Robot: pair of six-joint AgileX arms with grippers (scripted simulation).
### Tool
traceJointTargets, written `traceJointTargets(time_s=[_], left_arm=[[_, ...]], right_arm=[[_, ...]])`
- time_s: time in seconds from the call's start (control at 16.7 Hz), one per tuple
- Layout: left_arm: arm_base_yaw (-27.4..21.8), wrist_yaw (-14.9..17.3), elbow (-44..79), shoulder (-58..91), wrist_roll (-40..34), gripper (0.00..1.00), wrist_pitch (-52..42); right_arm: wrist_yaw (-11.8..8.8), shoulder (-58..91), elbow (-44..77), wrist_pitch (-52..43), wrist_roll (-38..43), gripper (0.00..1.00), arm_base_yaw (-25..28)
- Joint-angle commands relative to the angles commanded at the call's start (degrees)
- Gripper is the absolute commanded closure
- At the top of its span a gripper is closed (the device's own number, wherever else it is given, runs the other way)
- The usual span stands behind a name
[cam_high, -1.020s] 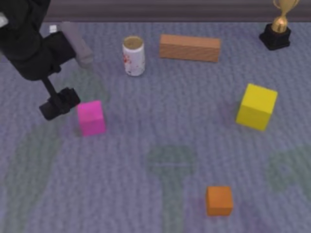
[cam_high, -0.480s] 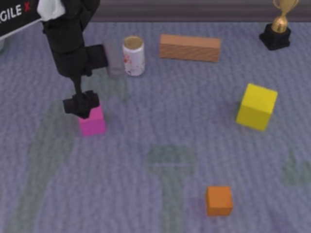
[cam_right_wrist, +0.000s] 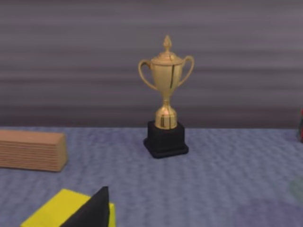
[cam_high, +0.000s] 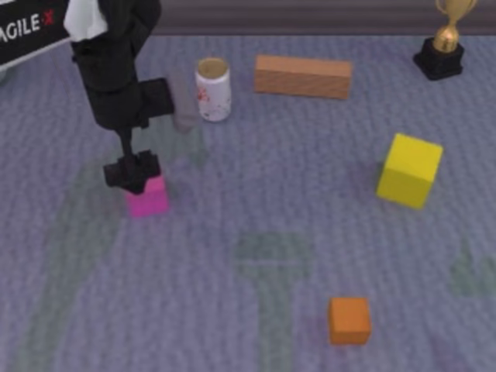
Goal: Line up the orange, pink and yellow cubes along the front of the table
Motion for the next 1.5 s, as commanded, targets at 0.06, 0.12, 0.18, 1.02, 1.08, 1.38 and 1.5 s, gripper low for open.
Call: traceJointTargets(time_s=[0.06, 0.12, 0.18, 1.02, 1.08, 1.38, 1.5], left_arm=[[-0.03, 0.01, -1.24, 0.67, 0.02, 0.0, 1.94], [-0.03, 0.02, -2.64, 1.49, 0.03, 0.0, 4.34], [-0.02, 0.02, -4.16, 2.37, 0.02, 0.0, 7.0], [-0.05, 0.05, -9.16, 5.34, 0.08, 0.45, 14.68], [-0.05, 0.05, -9.16, 5.34, 0.08, 0.53, 14.68], [-0.05, 0.05, -9.16, 5.34, 0.08, 0.9, 14.68], [-0.05, 0.05, -9.16, 5.34, 0.08, 1.0, 14.68]], right_arm=[[0.0, 0.0, 0.0, 0.0, 0.0, 0.0, 0.0], [0.0, 0.0, 0.0, 0.0, 0.0, 0.0, 0.0], [0.0, 0.0, 0.0, 0.0, 0.0, 0.0, 0.0], [0.0, 0.0, 0.0, 0.0, 0.0, 0.0, 0.0], [0.0, 0.0, 0.0, 0.0, 0.0, 0.0, 0.0], [0.0, 0.0, 0.0, 0.0, 0.0, 0.0, 0.0], [0.0, 0.0, 0.0, 0.0, 0.0, 0.0, 0.0]])
